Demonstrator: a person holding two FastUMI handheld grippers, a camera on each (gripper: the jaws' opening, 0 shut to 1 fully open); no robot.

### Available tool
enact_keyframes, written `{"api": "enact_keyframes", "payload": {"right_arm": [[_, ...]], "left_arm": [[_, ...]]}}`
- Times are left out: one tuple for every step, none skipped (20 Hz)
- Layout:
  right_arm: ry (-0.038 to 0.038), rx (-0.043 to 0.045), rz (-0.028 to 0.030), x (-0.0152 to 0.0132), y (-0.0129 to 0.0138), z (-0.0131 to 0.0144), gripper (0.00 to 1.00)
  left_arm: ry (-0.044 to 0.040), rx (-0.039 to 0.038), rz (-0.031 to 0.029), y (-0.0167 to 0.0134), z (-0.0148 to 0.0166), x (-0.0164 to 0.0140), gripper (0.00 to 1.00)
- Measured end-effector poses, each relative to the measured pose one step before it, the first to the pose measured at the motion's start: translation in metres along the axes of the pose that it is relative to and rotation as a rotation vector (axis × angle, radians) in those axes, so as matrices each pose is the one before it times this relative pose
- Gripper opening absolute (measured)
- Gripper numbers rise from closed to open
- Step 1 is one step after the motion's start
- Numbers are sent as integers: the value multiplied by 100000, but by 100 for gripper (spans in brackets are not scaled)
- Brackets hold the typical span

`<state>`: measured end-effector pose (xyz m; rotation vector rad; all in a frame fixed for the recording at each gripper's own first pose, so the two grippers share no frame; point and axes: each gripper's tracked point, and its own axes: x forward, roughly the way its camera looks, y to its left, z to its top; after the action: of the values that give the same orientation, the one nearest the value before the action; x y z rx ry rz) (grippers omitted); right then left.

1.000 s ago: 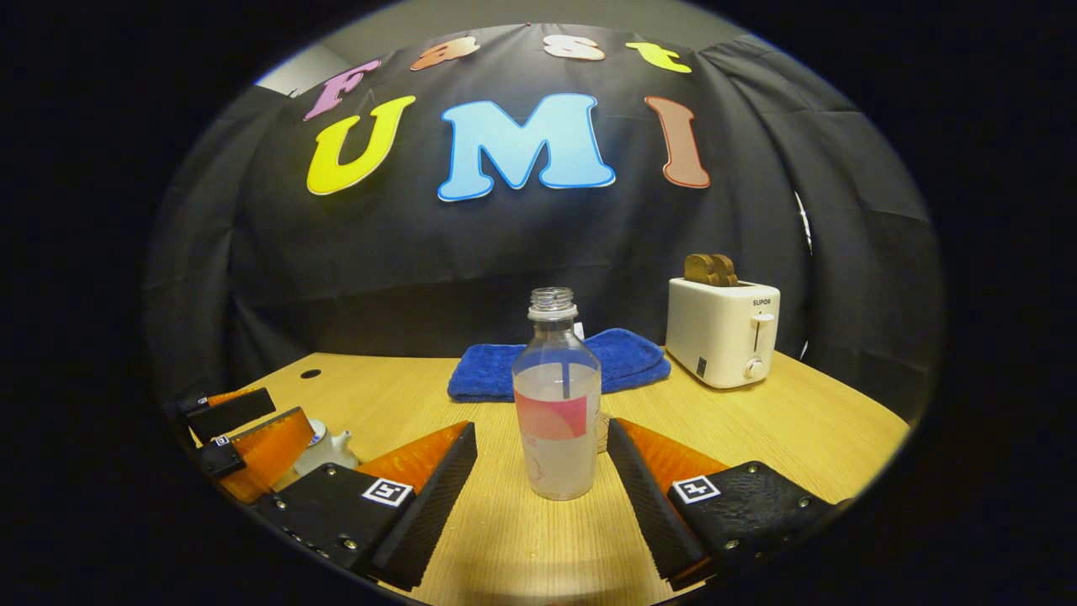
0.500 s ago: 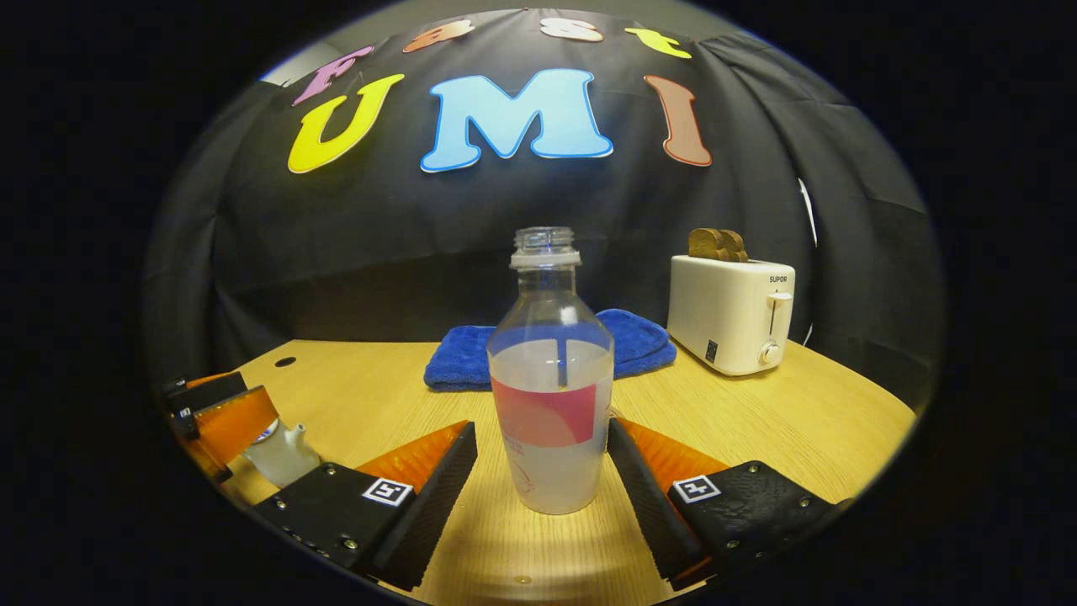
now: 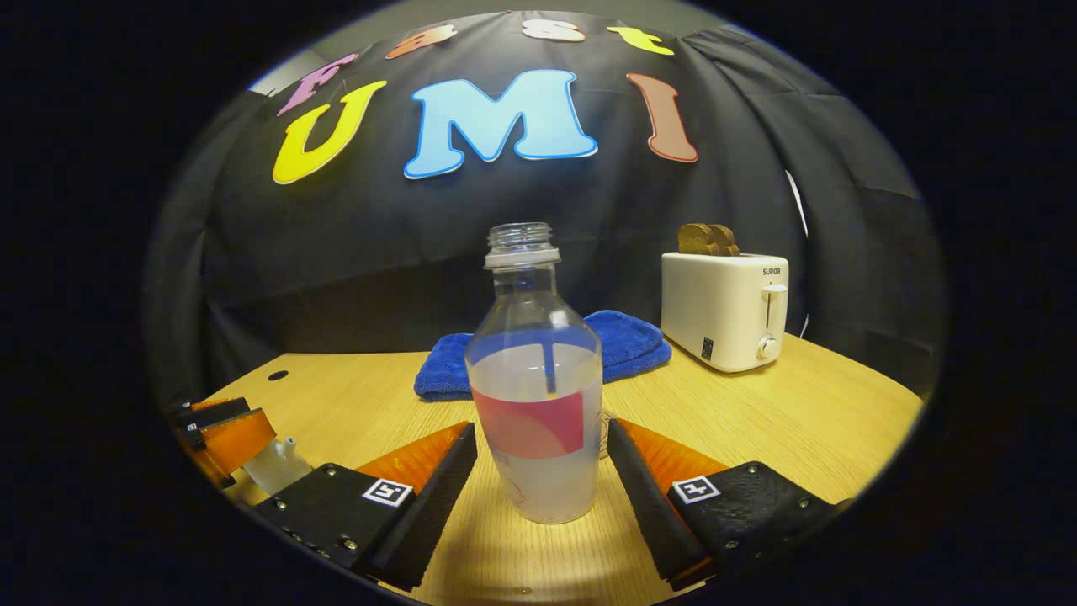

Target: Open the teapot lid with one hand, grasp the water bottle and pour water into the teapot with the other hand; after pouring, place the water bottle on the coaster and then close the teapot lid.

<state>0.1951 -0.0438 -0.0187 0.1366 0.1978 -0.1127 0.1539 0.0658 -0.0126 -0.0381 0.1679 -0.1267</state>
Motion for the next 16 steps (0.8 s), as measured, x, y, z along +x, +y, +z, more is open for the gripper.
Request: {"api": "enact_keyframes", "payload": {"right_arm": [[173, 664, -25, 20, -10, 104, 96], [7, 48, -156, -15, -12, -3, 96], [-75, -247, -212, 35, 24, 82, 96], [-116, -254, -162, -15, -12, -85, 96], [35, -3, 19, 5, 5, 53, 96], [117, 84, 110, 12, 47, -105, 96], [15, -18, 10, -18, 44, 57, 96], [34, -115, -46, -14, 11, -26, 96], [-4, -134, -81, -25, -18, 44, 96], [9, -74, -41, -20, -17, -34, 96], [17, -93, -99, -4, -31, 62, 96], [-4, -65, -1, 18, 10, -98, 96], [-15, -38, 41, -5, 46, 31, 96], [-51, -15, 28, -2, -20, -18, 96], [58, 73, -101, 28, -58, 53, 96], [-22, 113, 69, -23, 7, -22, 96]], "left_arm": [[185, -119, -383, 82, 77, -58, 53], [71, 212, 246, -231, -116, -74, 52], [297, 942, 2224, 371, 97, -159, 45], [32, 413, 1484, 238, -19, 208, 38], [246, 205, 525, -7, 1, -80, 31], [-130, -129, -191, -37, -18, 109, 24], [-189, -286, 2, -19, 112, 0, 25], [-59, -20, 106, -8, -107, -14, 24], [-63, -267, -16, 0, 85, 1, 24], [-58, -451, -388, -161, -74, -79, 24], [-835, 461, 2199, 570, 866, -61, 24], [-470, -1683, -268, -2, -822, -307, 24], [-645, -1040, -345, 57, 136, 306, 21], [-186, -730, -217, -84, -23, -66, 19], [167, -131, -130, 12, 17, 32, 21], [-85, 152, -284, -53, -42, -26, 21]]}}
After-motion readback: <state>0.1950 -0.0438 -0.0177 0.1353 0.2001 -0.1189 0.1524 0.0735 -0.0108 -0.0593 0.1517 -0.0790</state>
